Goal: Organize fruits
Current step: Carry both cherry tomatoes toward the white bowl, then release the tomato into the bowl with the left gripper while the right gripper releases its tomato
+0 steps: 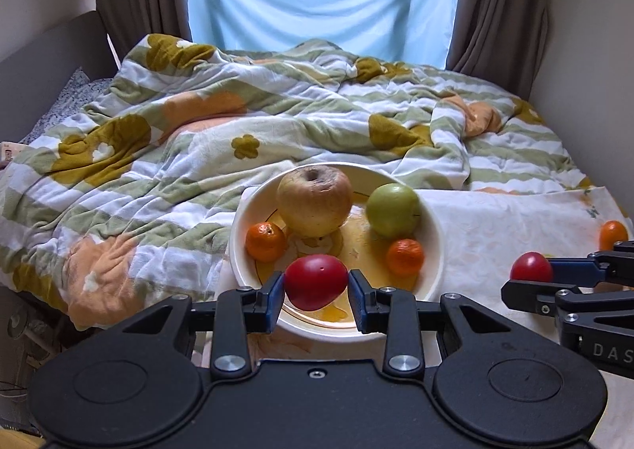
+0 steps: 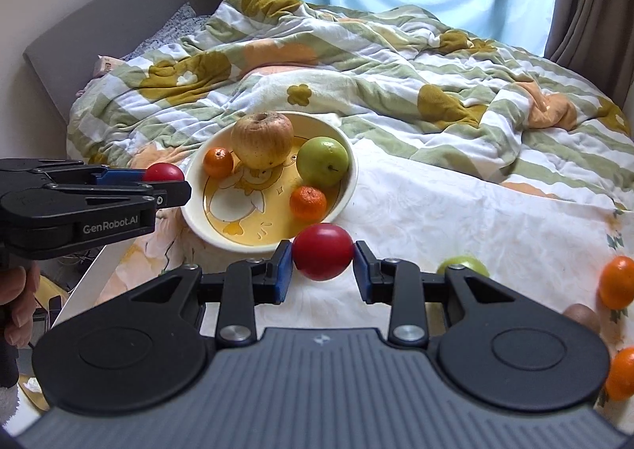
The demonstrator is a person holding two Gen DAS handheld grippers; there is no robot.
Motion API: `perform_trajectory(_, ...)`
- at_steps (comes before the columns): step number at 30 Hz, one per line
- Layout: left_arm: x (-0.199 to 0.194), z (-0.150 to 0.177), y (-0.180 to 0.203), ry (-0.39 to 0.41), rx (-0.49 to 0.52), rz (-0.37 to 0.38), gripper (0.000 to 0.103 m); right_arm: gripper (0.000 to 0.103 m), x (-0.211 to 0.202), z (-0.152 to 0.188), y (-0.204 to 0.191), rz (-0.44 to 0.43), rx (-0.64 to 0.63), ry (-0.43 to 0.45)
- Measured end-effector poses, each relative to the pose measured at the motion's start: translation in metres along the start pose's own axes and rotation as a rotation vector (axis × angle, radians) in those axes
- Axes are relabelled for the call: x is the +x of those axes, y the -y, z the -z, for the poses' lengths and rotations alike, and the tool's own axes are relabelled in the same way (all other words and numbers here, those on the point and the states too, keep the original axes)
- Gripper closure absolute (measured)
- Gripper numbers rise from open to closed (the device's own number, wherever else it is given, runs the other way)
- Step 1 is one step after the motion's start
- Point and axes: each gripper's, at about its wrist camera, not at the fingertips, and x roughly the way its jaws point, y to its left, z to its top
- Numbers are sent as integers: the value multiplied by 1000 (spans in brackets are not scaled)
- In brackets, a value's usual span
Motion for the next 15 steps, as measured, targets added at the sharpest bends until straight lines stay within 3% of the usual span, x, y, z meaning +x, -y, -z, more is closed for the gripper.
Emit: perform_trajectory(15,69,-6,-20,-113,122,45,65,55,51,-15,-9,87,88,-70)
